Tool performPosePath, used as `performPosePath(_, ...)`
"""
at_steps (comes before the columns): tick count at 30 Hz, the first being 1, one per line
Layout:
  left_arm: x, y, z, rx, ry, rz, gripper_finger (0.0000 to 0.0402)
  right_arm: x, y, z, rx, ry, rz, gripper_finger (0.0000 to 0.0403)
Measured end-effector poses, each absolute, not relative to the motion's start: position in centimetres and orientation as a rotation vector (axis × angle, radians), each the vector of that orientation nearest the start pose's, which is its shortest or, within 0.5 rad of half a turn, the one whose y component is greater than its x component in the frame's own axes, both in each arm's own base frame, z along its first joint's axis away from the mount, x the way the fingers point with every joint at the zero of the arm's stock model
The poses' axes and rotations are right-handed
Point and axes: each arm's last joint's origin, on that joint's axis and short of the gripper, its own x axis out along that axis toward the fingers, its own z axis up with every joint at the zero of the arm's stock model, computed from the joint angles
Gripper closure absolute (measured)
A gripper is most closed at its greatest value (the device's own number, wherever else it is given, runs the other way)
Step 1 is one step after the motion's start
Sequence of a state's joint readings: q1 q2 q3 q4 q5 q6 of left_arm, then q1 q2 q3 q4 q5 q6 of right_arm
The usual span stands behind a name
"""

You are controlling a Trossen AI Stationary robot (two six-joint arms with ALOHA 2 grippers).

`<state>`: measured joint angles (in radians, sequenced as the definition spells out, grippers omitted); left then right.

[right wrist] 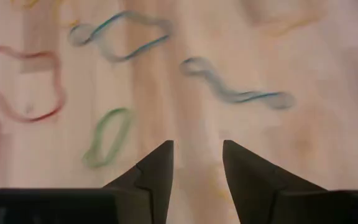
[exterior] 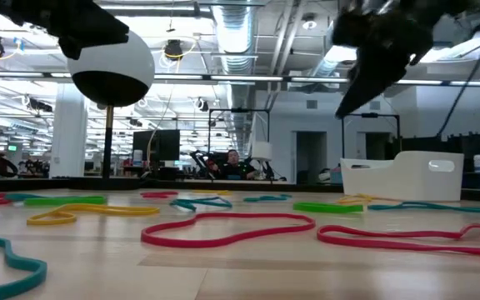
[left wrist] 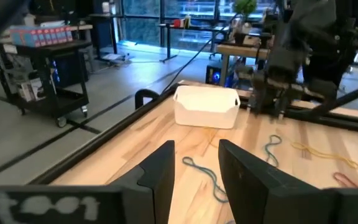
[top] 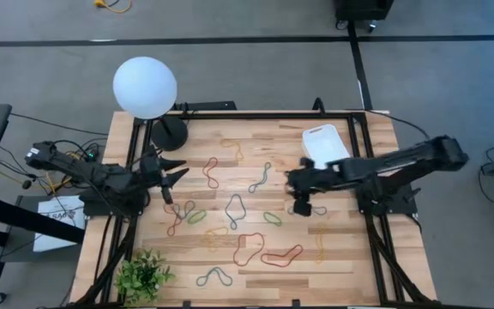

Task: Pick and place items into bin
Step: Put the yellow rubber band into the white bin

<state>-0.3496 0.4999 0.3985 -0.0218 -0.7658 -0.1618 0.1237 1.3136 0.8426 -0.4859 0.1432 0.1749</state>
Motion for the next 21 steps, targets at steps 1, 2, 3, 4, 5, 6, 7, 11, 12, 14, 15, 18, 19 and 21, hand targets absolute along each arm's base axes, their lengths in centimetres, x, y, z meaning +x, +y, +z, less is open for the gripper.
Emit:
performPosePath(1,12.7,-2.5,25.3,-0.093,0.078,0.424,0.0288,25.9,2.7,21.6,0.052,0.978,-0.077,0.0275)
performPosePath(2,12.8,-2.5,25.2,-0.089,0.085,0.424,0.0288,26.5,2.6,20.9,0.062,1.02,-0.066,0.0277)
performPosePath(3,13.0,-2.6,25.2,-0.086,0.086,0.424,0.0288,27.1,2.6,20.2,0.064,1.051,-0.068,0.0279)
performPosePath(4,13.0,-2.6,25.2,-0.077,0.088,0.424,0.0288,27.7,2.5,19.5,0.063,1.08,-0.076,0.0281)
performPosePath(5,13.1,-2.7,25.2,-0.067,0.085,0.422,0.0288,28.1,2.3,18.9,0.063,1.114,-0.085,0.0283)
performPosePath(6,13.2,-2.7,25.3,-0.064,0.076,0.422,0.0288,28.5,2.2,18.3,0.063,1.148,-0.094,0.0284)
performPosePath(7,13.2,-2.7,25.4,-0.062,0.071,0.422,0.0288,28.9,2.0,17.8,0.063,1.185,-0.103,0.0285)
performPosePath(11,13.2,-2.7,25.6,-0.062,0.058,0.421,0.0288,30.0,1.3,16.1,0.069,1.339,-0.146,0.0285)
performPosePath(12,13.2,-2.7,25.6,-0.062,0.057,0.421,0.0288,30.3,1.1,15.8,0.07,1.366,-0.153,0.0284)
performPosePath(14,13.2,-2.7,25.6,-0.053,0.061,0.421,0.0288,30.7,0.7,15.4,0.073,1.421,-0.169,0.0284)
performPosePath(15,13.2,-2.7,25.6,-0.048,0.061,0.421,0.0288,30.9,0.5,15.2,0.074,1.452,-0.175,0.0285)
performPosePath(18,13.2,-2.7,25.6,-0.036,0.058,0.42,0.0288,31.4,-0.2,15.0,0.082,1.507,-0.194,0.0285)
performPosePath(19,13.2,-2.7,25.6,-0.037,0.056,0.42,0.0288,31.5,-0.4,14.8,0.084,1.522,-0.199,0.0285)
performPosePath(21,13.2,-2.7,25.7,-0.037,0.055,0.419,0.0288,31.6,-0.8,14.3,0.079,1.55,-0.201,0.0285)
